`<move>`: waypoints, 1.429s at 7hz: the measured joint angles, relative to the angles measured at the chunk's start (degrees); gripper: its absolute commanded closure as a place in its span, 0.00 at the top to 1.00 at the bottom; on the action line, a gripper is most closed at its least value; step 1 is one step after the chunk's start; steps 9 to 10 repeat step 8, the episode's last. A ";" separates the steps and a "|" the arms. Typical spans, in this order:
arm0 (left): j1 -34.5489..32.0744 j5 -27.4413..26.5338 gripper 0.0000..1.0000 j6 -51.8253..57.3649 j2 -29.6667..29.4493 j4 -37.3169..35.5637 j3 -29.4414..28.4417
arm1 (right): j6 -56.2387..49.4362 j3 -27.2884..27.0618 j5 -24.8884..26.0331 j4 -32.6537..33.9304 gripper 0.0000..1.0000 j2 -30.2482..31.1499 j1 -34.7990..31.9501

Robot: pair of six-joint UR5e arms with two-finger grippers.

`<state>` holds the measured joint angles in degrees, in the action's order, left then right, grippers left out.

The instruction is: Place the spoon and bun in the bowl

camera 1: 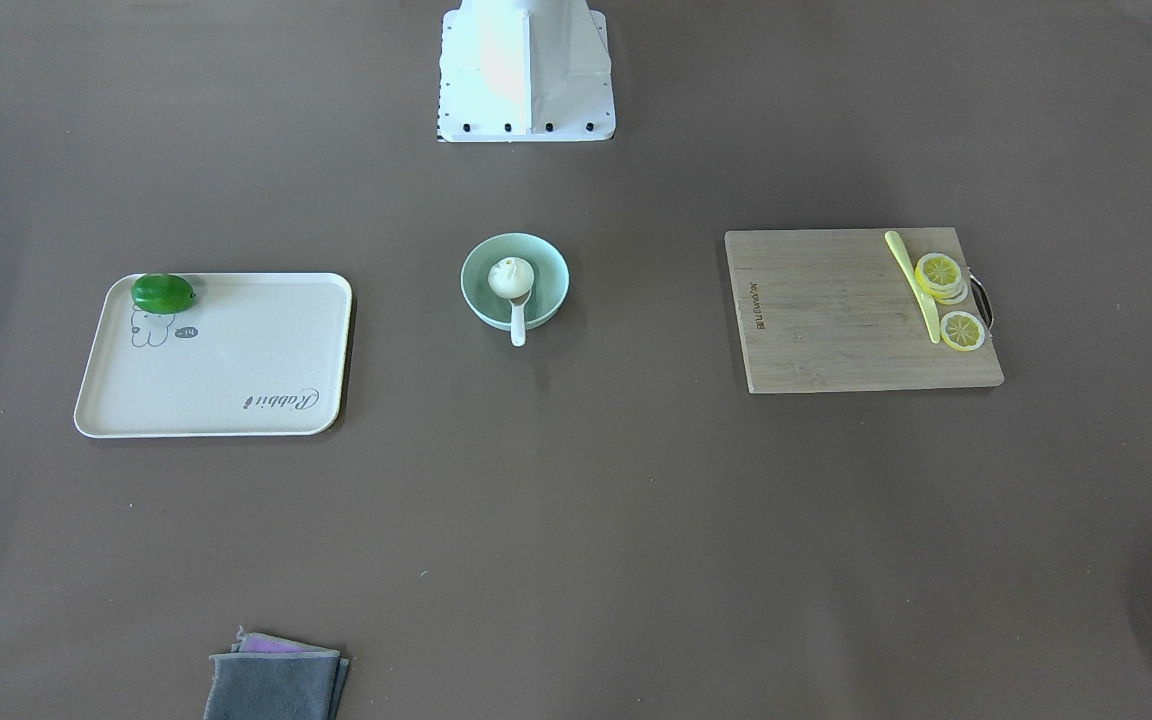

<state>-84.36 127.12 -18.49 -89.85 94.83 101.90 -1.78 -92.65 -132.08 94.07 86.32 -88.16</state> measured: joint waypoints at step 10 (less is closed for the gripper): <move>-3.97 2.61 0.98 0.41 4.24 0.09 -1.66 | 0.80 -1.60 0.12 5.26 1.00 -1.12 -0.17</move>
